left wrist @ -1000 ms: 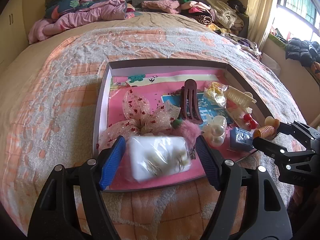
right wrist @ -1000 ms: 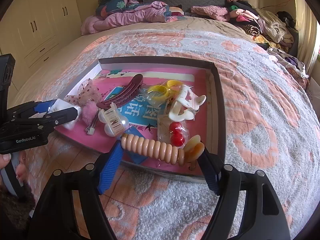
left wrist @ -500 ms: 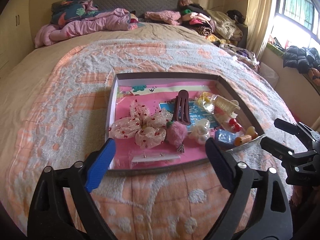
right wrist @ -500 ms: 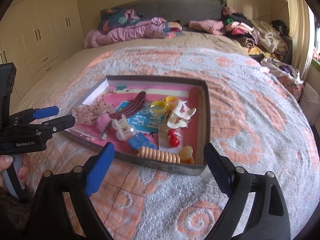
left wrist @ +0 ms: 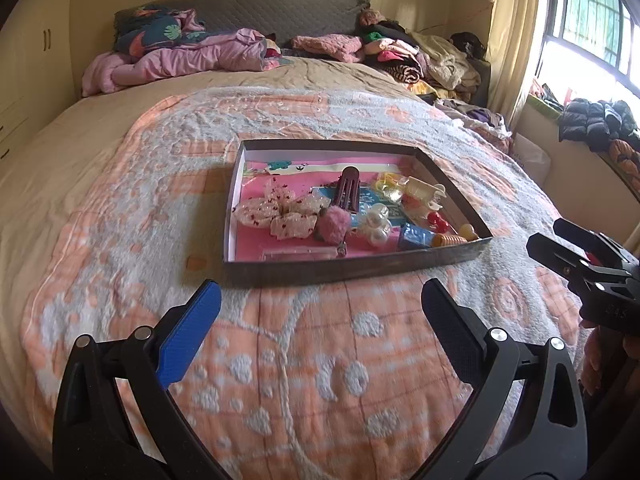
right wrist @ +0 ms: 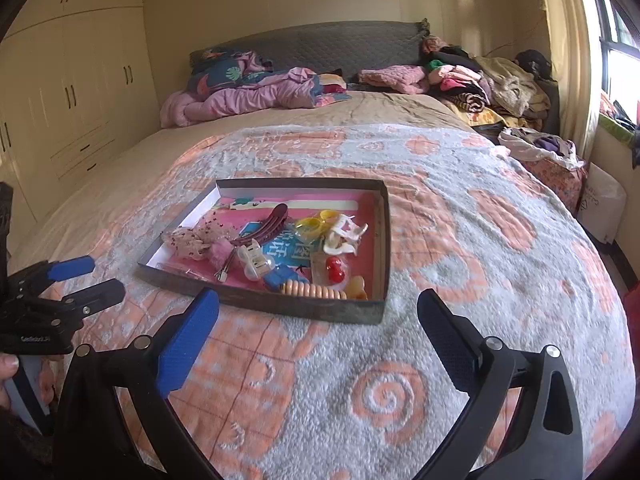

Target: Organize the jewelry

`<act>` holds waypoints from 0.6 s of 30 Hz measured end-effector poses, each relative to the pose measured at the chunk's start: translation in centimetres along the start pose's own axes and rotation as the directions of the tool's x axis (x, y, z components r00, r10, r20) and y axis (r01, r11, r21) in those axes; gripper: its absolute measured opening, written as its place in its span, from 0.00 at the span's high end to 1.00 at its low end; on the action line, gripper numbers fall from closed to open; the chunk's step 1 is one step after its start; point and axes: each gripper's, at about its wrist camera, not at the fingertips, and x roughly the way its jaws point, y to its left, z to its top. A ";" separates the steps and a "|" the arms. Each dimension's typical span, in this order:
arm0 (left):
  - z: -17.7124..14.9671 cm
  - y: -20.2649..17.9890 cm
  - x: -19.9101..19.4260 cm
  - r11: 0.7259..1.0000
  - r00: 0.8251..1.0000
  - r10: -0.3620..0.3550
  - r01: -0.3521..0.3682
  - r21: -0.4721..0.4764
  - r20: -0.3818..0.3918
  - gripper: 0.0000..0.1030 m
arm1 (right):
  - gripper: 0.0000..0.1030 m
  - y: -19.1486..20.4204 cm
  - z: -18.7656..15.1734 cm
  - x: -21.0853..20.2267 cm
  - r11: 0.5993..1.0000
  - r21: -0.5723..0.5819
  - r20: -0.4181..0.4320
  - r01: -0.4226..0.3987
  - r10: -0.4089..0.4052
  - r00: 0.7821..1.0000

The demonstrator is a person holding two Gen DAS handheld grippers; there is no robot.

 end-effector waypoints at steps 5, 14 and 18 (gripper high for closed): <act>-1.6 -0.5 -1.0 1.000 1.000 0.000 0.000 -0.001 0.007 0.11 | 0.06 0.0 -1.3 -0.8 1.000 0.009 -0.005 0.009 -0.009 1.000; -4.0 -0.5 -1.5 1.000 1.000 0.016 -0.015 -0.018 0.012 0.11 | 0.06 0.9 -4.5 -1.9 1.000 -0.012 0.000 0.027 -0.027 1.000; -4.8 -0.1 -1.8 0.999 1.000 0.020 -0.019 -0.036 0.022 0.11 | 0.06 1.3 -5.6 -2.3 1.000 -0.009 0.007 0.021 -0.021 1.000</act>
